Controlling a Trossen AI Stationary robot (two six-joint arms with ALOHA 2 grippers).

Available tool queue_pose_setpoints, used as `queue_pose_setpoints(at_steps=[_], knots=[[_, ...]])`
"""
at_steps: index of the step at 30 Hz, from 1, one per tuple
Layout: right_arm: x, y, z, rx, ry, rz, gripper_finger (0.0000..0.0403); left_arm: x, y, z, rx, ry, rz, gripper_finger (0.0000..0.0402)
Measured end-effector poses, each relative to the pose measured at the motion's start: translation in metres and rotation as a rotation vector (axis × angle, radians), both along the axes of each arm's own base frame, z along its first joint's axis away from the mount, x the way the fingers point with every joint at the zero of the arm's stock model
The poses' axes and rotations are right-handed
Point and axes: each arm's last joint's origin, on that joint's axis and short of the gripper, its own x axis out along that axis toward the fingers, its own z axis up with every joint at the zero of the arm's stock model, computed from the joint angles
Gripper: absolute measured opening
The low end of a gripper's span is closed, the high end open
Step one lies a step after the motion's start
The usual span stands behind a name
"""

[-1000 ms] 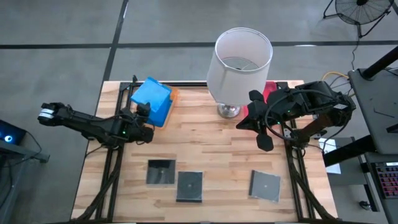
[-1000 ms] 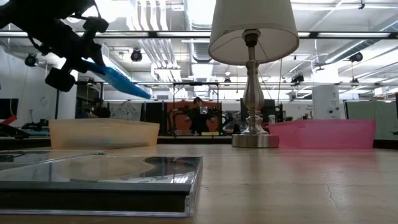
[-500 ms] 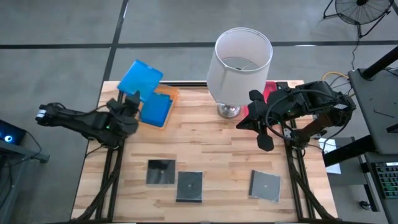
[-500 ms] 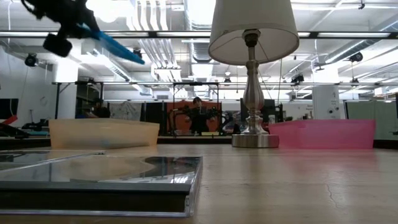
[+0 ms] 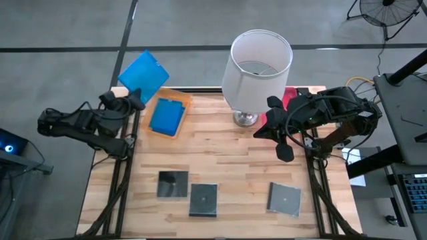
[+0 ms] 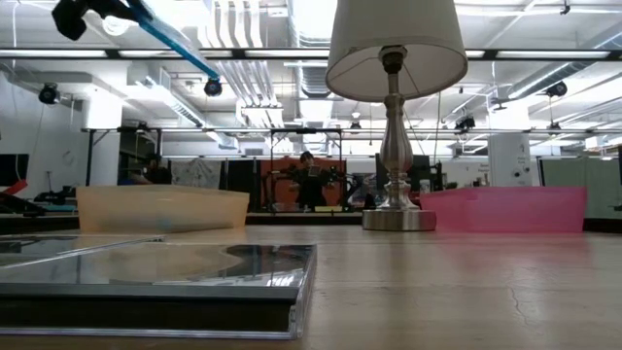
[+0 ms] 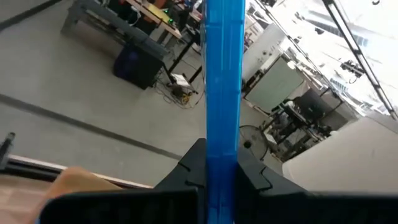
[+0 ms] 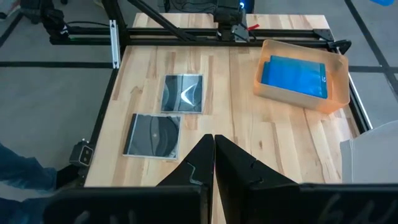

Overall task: Pick & place jewel cases by type
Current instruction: Put the blue cd case into the orange bin

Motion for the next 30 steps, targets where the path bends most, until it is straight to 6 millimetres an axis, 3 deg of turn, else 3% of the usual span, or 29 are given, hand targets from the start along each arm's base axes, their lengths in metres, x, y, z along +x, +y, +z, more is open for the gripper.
queue_pose_setpoints(at_steps=[8,21,30], knots=[[0.0,0.0,0.0,0.007,-0.002,-0.005,0.0008,-0.015,0.003,-0.032,-0.092,-0.107,0.051,0.0009],[0.002,-0.002,0.002,0.031,-0.021,-0.031,0.0008,-0.004,0.001,-0.102,-0.237,-0.341,0.108,0.0009],[0.002,-0.005,0.002,0.037,-0.022,-0.048,0.0008,0.005,0.0,-0.129,-0.377,-0.333,0.128,0.0009]])
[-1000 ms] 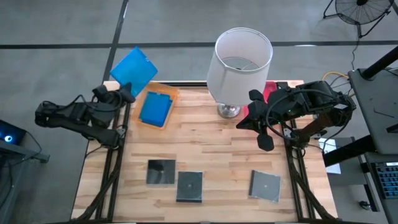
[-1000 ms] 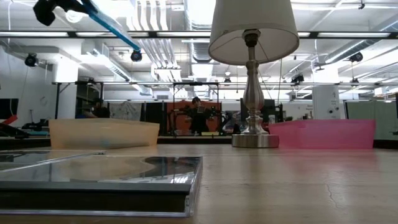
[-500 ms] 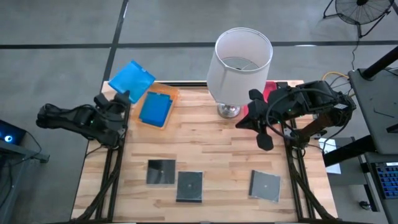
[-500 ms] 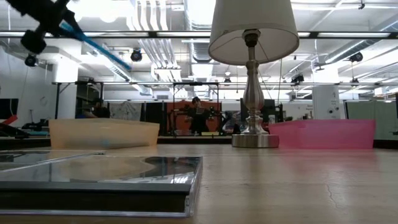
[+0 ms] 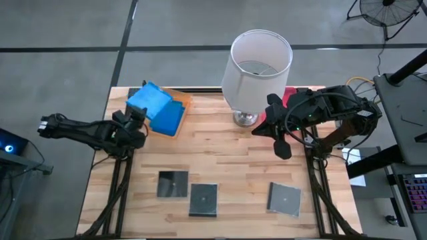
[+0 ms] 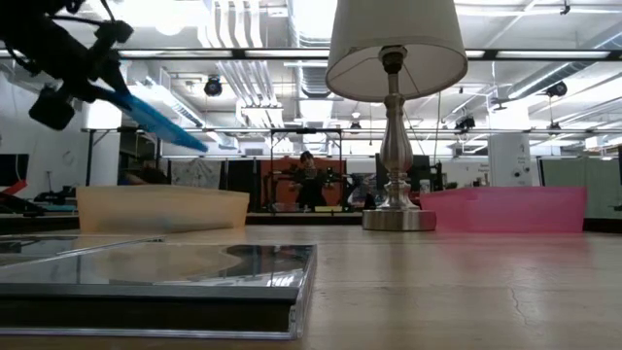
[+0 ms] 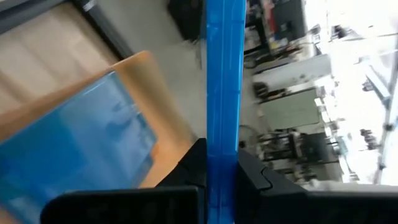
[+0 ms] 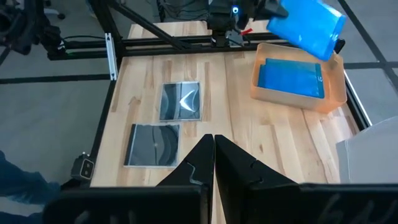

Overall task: Pick & place jewel cases by type
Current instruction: Put the blue cd case into the orange bin

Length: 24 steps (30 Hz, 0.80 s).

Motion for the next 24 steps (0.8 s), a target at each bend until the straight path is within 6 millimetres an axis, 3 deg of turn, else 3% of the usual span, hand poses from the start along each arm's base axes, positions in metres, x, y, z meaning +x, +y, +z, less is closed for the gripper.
queue_pose_setpoints(at_steps=[24], knots=[[-0.006,-0.001,0.003,0.042,-0.008,-0.026,0.0008,0.044,0.006,-0.026,-0.062,0.085,0.077,0.0009]])
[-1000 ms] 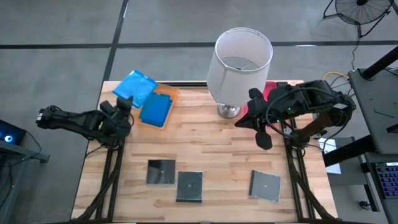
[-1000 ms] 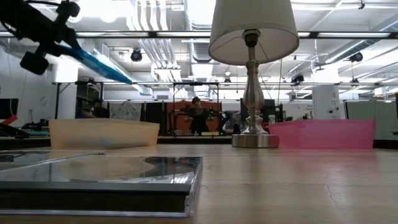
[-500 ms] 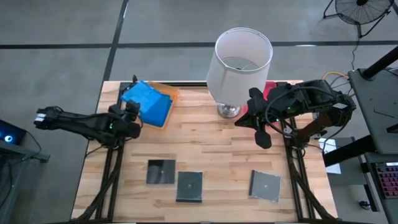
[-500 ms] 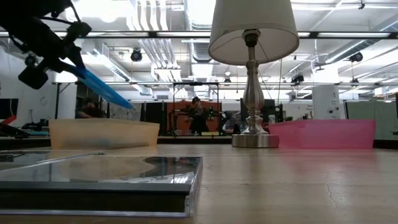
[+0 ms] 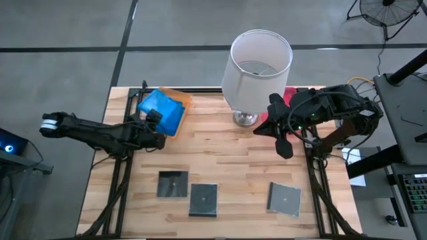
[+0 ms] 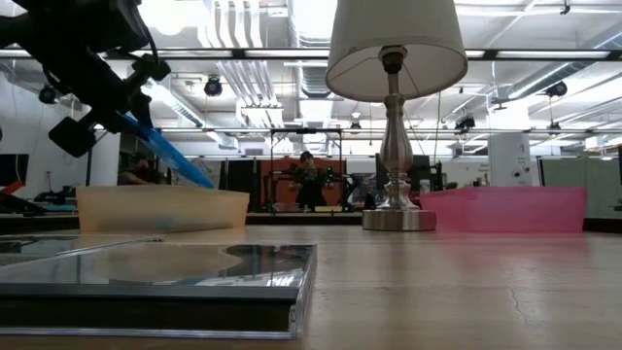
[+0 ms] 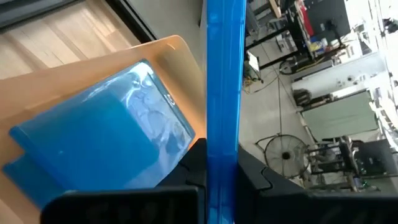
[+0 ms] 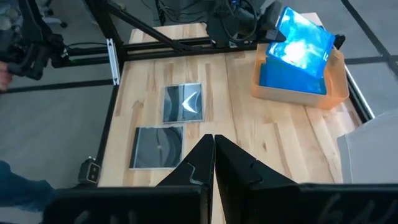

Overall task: Pick & place jewel cases by type
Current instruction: Put the blue cd case into the orange bin

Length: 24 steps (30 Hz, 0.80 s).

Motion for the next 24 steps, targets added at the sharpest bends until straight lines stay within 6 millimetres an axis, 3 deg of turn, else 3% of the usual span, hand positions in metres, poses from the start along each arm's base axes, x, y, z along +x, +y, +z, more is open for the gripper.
queue_pose_setpoints(at_steps=[11,24], knots=[[-0.014,-0.003,0.007,0.03,-0.032,-0.016,0.0008,0.004,0.002,-0.001,-0.001,-0.018,0.013,0.0009],[-0.018,-0.004,0.01,0.049,-0.042,-0.027,0.0008,0.027,0.003,-0.015,0.003,-0.035,0.031,0.0009]])
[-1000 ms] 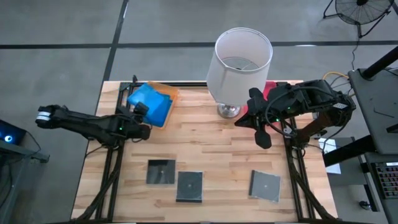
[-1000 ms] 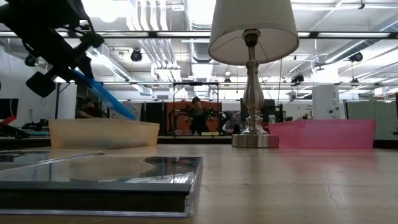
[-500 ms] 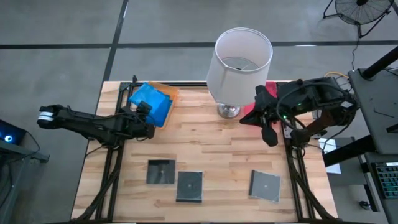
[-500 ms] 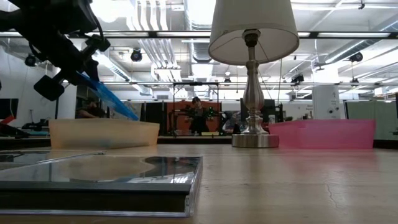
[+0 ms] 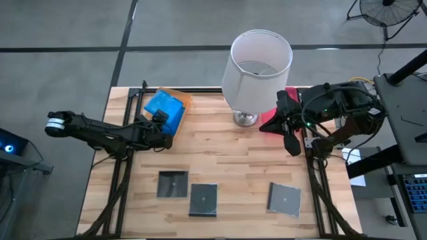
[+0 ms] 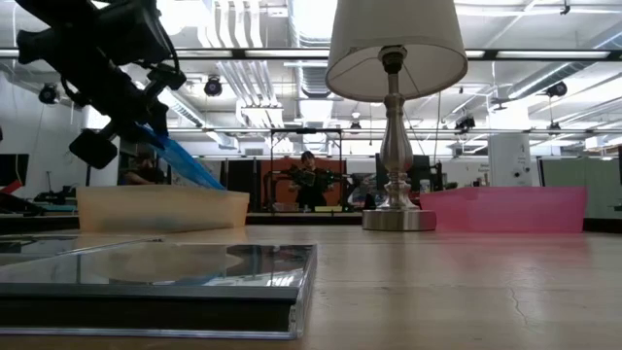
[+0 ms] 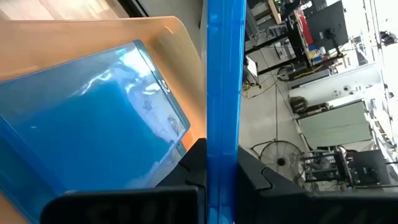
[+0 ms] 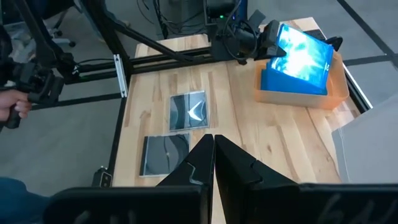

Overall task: Pick & place jewel cases by type
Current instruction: Put the blue cd case into the orange bin

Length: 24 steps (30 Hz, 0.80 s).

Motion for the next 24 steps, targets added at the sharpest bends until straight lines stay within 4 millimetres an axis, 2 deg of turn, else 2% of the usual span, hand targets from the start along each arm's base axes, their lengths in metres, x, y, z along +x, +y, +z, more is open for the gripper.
queue_pose_setpoints(at_steps=[19,24], knots=[[-0.01,-0.002,0.005,0.034,-0.02,-0.016,0.0008,0.005,0.0,-0.007,-0.01,0.065,-0.019,0.0011],[-0.012,-0.003,0.006,0.035,-0.025,-0.016,0.0008,0.005,0.0,-0.007,-0.02,0.066,-0.028,0.0036]])
